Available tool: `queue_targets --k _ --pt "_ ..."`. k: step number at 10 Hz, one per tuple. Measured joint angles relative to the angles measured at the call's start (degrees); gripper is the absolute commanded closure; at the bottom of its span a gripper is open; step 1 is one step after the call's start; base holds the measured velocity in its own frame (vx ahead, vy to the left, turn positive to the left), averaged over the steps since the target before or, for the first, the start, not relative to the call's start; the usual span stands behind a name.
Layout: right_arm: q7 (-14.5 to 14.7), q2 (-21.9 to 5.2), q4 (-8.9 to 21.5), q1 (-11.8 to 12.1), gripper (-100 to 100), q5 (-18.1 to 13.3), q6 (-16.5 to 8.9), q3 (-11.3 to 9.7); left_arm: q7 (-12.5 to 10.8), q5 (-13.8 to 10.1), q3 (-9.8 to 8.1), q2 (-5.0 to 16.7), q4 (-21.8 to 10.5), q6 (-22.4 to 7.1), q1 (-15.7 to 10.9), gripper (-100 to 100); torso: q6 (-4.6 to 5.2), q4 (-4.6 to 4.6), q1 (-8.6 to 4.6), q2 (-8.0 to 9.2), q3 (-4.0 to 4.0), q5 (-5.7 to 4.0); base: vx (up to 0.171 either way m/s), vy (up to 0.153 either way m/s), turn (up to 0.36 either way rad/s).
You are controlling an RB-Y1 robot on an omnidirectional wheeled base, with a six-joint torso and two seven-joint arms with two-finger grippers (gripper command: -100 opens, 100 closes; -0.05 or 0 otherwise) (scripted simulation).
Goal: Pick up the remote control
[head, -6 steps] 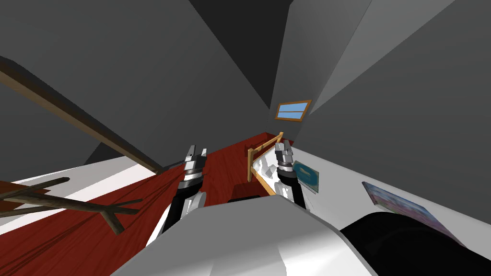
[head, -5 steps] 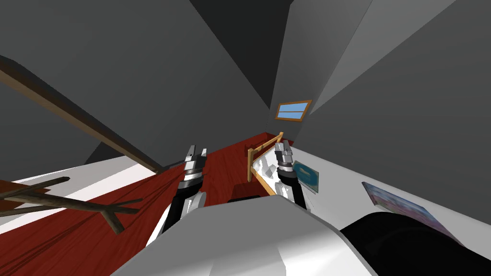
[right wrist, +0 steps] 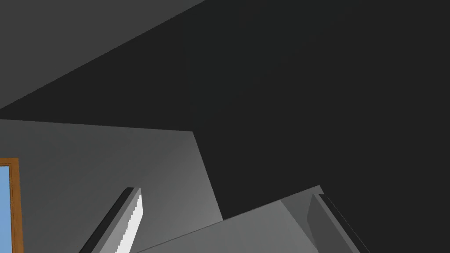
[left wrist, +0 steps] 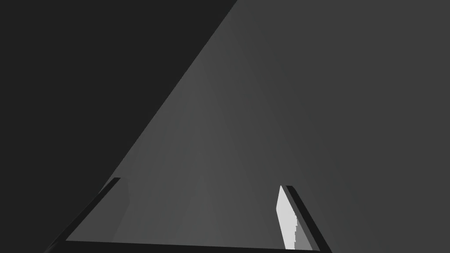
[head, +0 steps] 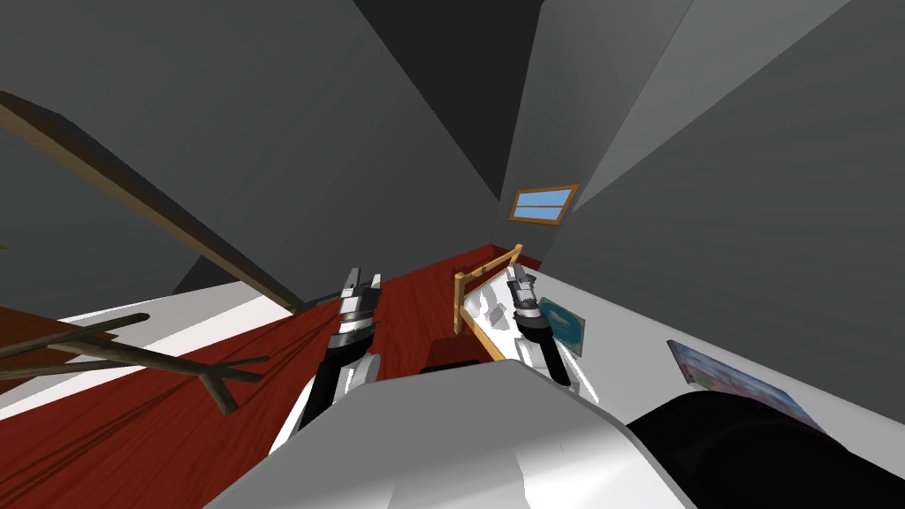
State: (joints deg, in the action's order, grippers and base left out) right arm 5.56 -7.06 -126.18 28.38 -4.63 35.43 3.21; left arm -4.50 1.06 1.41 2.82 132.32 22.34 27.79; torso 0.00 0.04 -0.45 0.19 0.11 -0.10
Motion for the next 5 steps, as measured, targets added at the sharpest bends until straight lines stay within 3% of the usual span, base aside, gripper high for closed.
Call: queue_targets --k 5 --pt "3.01 -4.68 6.69 -0.15 -100 -7.6 2.77 4.76 0.0 0.0 0.0 0.0 0.0 0.0 0.0 0 0.0 -0.02 0.17 -0.12 -0.06 0.03 -0.036 -0.081 0.083"
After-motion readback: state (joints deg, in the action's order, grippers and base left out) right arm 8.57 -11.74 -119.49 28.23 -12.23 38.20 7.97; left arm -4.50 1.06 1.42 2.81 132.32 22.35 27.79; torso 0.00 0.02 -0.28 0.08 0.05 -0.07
